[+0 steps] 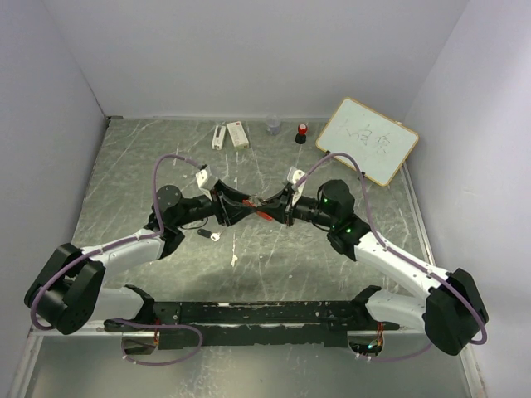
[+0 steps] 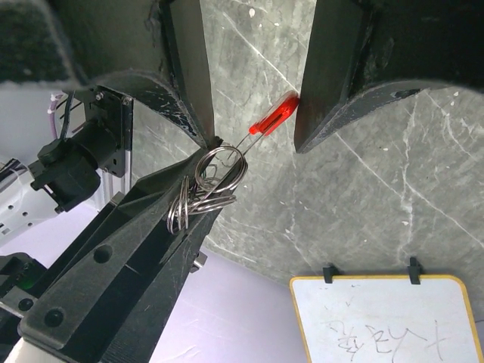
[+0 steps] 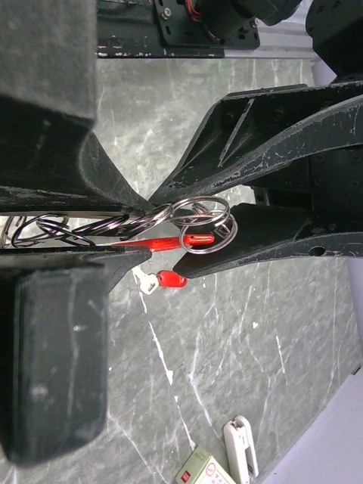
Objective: Put the keys on the keyring
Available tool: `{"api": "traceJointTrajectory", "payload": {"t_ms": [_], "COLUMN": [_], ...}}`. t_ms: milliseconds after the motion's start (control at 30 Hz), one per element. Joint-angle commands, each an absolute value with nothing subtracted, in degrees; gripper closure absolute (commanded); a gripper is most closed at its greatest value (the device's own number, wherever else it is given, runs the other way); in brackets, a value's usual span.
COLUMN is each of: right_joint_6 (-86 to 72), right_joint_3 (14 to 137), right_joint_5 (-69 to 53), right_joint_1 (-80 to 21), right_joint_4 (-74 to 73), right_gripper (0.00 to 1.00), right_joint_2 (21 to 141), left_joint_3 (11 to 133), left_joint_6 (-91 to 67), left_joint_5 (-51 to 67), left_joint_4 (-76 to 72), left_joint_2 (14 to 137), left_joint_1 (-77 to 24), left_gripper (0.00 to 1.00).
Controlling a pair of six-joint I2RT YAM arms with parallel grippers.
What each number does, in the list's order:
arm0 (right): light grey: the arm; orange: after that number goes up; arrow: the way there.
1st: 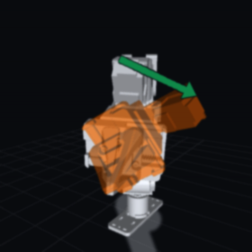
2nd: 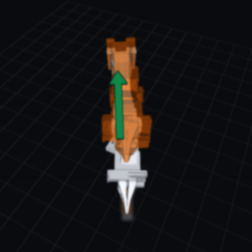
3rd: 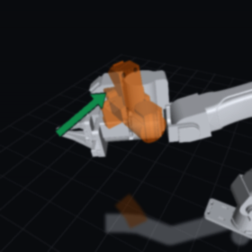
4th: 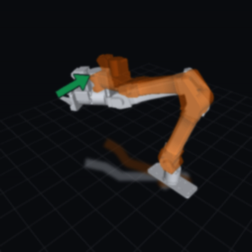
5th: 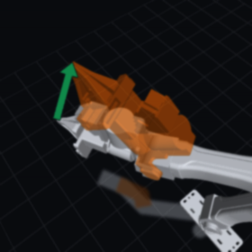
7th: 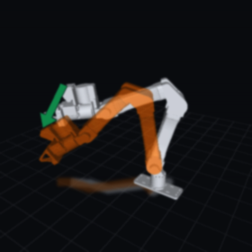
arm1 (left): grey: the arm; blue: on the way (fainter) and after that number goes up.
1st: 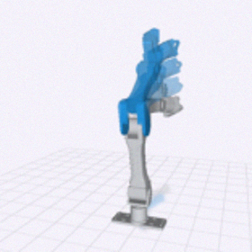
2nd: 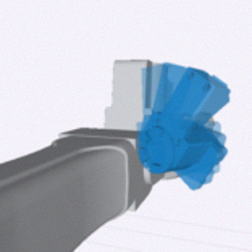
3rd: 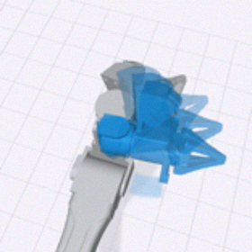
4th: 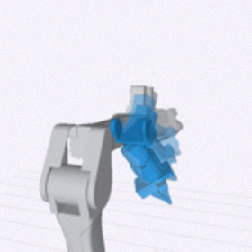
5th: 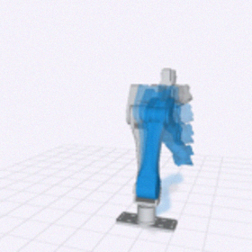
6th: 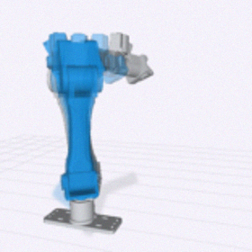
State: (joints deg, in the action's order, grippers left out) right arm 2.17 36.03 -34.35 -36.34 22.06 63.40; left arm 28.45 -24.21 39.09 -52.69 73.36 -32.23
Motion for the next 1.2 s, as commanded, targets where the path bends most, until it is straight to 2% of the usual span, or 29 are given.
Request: {"api": "traceJointTrajectory", "payload": {"t_ms": [0, 267, 433, 500, 867, 1167], "right_joint_6": [1.54, 0.58, 0.22, 0.35, 1.31, 2.02], "right_joint_3": [34.59, 32.52, 32.17, 32.14, 32.18, 33.00], "right_joint_5": [-36.30, -35.32, -35.28, -35.09, -34.50, -35.07], "right_joint_1": [-36.64, -36.61, -36.58, -36.62, -36.61, -36.59], "right_joint_4": [22.68, 24.42, 24.91, 24.84, 23.28, 21.82], "right_gripper": [1.00, 1.00, 1.00, 1.00, 1.00, 1.00], "right_joint_2": [64.57, 65.07, 65.46, 65.16, 64.01, 63.30], "left_joint_3": [29.90, 29.23, 29.47, 29.46, 29.55, 31.49], "left_joint_6": [-24.29, -23.42, -22.66, -22.51, -21.51, -16.00], "left_joint_5": [36.92, 35.61, 35.40, 35.05, 37.40, 43.13], "left_joint_4": [-59.42, -61.02, -59.21, -58.46, -54.89, -48.80], "left_joint_2": [71.70, 69.39, 68.74, 68.66, 69.79, 72.06], "left_joint_1": [-33.22, -34.22, -34.53, -34.53, -34.54, -34.54], "left_gripper": [0.44, 0.46, 0.64, 0.68, 0.56, 0.54]}}
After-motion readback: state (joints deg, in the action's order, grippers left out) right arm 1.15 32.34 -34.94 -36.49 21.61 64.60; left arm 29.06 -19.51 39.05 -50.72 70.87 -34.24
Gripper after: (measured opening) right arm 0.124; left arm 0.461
